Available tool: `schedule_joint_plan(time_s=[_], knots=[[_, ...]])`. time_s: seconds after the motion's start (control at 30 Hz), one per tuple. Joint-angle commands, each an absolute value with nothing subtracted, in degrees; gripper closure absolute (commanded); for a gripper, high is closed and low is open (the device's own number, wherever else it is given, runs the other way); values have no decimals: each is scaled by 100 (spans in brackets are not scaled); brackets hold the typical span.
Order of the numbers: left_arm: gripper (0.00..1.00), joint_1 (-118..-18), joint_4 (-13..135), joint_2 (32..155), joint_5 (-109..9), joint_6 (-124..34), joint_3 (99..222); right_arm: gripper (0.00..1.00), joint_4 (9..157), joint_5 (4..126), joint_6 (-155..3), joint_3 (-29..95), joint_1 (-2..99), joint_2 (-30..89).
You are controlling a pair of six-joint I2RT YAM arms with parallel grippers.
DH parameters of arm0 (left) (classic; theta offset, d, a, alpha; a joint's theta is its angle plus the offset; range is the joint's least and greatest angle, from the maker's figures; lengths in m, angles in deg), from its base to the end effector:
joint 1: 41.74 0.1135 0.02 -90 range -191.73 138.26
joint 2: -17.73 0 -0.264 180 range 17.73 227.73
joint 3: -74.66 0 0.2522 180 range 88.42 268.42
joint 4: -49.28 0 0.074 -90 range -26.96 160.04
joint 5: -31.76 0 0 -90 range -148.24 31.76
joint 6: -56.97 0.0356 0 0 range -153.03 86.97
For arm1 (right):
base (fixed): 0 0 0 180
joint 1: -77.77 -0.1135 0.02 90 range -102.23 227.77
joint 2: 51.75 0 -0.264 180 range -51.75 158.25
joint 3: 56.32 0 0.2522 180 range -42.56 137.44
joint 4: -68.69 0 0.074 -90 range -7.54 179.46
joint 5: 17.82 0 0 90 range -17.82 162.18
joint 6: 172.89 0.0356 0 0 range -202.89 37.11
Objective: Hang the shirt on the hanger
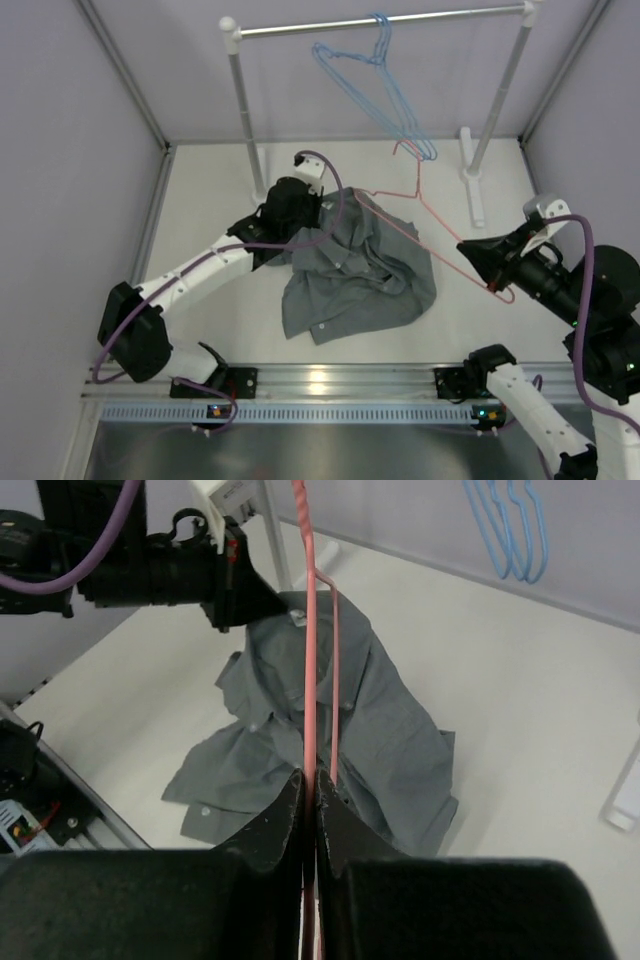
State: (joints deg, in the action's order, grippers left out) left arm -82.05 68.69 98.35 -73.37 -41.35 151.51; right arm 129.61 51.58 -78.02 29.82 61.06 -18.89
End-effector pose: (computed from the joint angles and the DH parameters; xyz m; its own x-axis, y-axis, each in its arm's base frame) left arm 0.2563 -0.2053 0.3147 -0.3609 0.1230 -0.9245 0.3935 0.9188 -0.0314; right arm 0.0495 0.0279 0.4446 -0.1781 0.0295 -0.9836 -0.5901 0.7966 0.1307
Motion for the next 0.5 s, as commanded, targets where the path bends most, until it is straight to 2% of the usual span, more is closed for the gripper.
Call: schedule_joint_plan(time_s=[0.0, 0.17, 0.47], knots=[[100, -7997, 6366, 9525, -6835, -3752, 15135, 100, 13141, 4452, -8016, 3117, 6134, -2125], [100, -7970, 6357, 9639, -6694, -3602, 15310, 100, 13378, 4265, -8060, 3311, 6125, -2117], [100, -7970, 6366, 9193, -5790, -3400, 15337, 100, 13010, 4239, -8025, 2495, 6099, -1854]])
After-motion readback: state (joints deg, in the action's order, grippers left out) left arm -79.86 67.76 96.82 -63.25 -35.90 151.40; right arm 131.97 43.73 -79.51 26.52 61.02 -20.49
